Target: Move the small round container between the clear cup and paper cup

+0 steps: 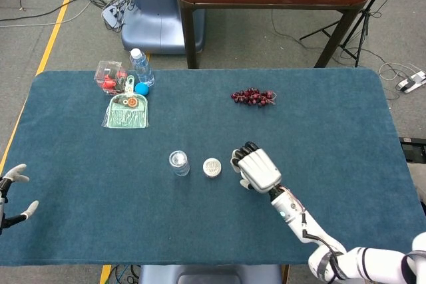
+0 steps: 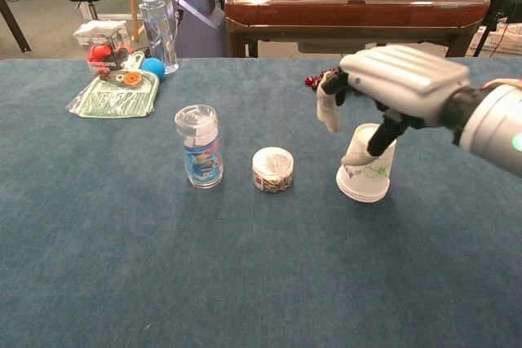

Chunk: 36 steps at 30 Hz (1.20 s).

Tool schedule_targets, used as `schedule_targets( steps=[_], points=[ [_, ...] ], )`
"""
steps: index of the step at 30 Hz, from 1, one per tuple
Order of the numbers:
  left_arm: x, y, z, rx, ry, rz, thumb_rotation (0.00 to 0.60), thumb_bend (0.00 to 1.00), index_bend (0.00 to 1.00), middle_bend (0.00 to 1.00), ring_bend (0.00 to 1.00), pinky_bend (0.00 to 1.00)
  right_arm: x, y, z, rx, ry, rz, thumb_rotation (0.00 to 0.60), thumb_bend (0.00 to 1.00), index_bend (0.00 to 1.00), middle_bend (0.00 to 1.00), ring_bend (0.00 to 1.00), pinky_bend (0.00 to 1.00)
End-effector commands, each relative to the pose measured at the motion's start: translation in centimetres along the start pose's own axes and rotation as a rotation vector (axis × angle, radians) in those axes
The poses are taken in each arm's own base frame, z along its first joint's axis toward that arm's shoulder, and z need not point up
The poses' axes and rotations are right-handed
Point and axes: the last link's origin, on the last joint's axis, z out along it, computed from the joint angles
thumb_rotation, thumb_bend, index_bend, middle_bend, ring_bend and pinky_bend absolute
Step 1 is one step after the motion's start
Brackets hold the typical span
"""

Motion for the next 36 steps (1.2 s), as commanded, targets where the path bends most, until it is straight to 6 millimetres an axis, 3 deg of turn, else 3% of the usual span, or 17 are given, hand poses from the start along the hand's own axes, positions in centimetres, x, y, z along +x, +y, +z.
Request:
schedule_targets(
  steps=[1,9,15,24,30,36],
  points=[
    [0.1,0.4,-0.3,-0.004,-0.028,0.029,0.600,0.24,0.11,0.37,0.31,0.55,1.6,1.7,-3.0,-0.066,-0.005,-0.061,0.600,0.00,0.58,0.38,0.32,0.26],
    [0.1,1.4,-0.5,-0.021,-0.033,0.052,0.600,0.24,0.18,0.37,0.30,0.55,4.0,4.9,-9.0,-0.205,-0.008,-0.137,0.600,0.00,0.58,0.38,0.32,0.26],
    [0.1,1.5,-0.4,-0.019,-0.024,0.052,0.600,0.24,0.19,0.37,0.29,0.55,4.6,7.9,-13.5,-0.333,0.004,-0.127,0.600,0.00,0.57,0.37,0.31,0.27],
    [0.8,2.7,-1.1,-0.049,0.009,0.070,0.600,0.24,0.19,0.37,0.28,0.55,5.1,10.2,-19.0,-0.501,0.061,-0.117,0.600,0.00,0.56,0.37,0.30,0.26],
    [0.6,2.9,-1.0,-0.064,0.007,0.064,0.600,0.24,0.21,0.37,0.29,0.55,4.8,11.5,-21.6,-0.585,0.052,-0.064,0.600,0.00,0.56,0.37,0.30,0.26],
    [0.1,3.0,-0.7,-0.070,-0.007,0.068,0.600,0.24,0.23,0.37,0.29,0.55,5.7,12.0,-22.1,-0.598,0.070,-0.058,0.600,0.00,0.55,0.36,0.30,0.26]
  ],
)
